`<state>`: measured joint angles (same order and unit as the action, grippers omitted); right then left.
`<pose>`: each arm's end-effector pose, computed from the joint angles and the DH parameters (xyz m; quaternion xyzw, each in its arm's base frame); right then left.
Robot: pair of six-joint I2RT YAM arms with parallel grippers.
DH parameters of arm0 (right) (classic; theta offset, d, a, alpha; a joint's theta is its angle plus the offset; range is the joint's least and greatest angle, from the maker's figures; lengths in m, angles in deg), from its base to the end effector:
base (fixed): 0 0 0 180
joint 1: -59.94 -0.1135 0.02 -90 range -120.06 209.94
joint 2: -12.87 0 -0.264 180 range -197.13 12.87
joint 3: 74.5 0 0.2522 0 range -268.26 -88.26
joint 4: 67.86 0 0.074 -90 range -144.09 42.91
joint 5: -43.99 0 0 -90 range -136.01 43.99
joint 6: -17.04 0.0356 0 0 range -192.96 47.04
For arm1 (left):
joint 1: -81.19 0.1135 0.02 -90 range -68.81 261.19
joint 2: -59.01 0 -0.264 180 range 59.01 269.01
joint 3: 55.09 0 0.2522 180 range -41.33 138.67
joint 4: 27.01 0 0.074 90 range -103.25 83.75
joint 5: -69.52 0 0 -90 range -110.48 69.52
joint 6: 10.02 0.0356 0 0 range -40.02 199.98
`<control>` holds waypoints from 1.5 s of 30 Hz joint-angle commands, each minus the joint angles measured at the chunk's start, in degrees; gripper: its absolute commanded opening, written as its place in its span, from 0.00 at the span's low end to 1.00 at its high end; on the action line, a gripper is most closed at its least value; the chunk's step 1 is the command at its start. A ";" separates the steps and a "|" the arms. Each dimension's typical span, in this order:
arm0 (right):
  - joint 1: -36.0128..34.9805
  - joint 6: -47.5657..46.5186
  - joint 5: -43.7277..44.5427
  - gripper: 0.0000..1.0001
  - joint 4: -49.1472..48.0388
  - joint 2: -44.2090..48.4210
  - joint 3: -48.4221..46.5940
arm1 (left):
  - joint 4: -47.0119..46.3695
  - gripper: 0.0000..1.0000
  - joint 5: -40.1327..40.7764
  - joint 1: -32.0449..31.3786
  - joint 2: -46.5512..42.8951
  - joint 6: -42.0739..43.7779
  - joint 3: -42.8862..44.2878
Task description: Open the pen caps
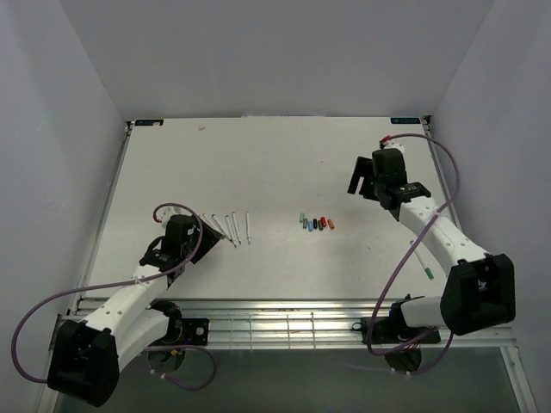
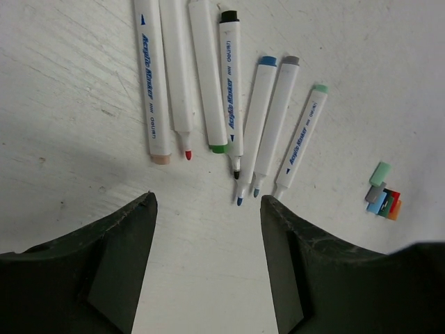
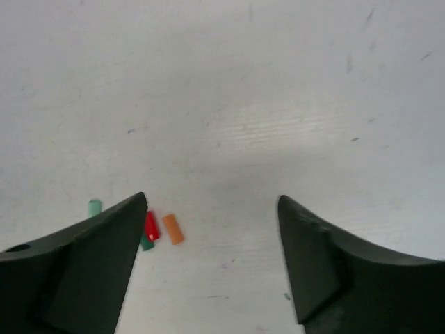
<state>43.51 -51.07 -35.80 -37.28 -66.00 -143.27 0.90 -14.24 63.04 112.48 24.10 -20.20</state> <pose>0.2896 0.0788 0.2572 0.0802 0.9024 0.0600 0.4191 0.1696 -0.0515 0.1659 -0.3190 0.8711 -0.1824 0.3259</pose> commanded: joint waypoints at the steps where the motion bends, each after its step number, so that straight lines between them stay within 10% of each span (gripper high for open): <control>1: 1.65 3.92 17.88 0.88 5.68 4.86 -2.39 | 1.05 0.72 -2.64 0.13 -2.67 0.51 0.50; 19: 24.68 62.11 18.45 0.92 27.04 12.94 8.39 | 2.90 0.68 -10.28 0.13 1.98 4.37 6.56; 45: 30.84 71.71 18.43 1.00 19.22 11.03 17.56 | 1.93 0.68 -13.09 0.05 6.46 7.45 8.14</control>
<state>73.83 18.61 -19.73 -16.80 -53.65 -125.30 3.55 -26.41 63.04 118.12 30.57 -14.17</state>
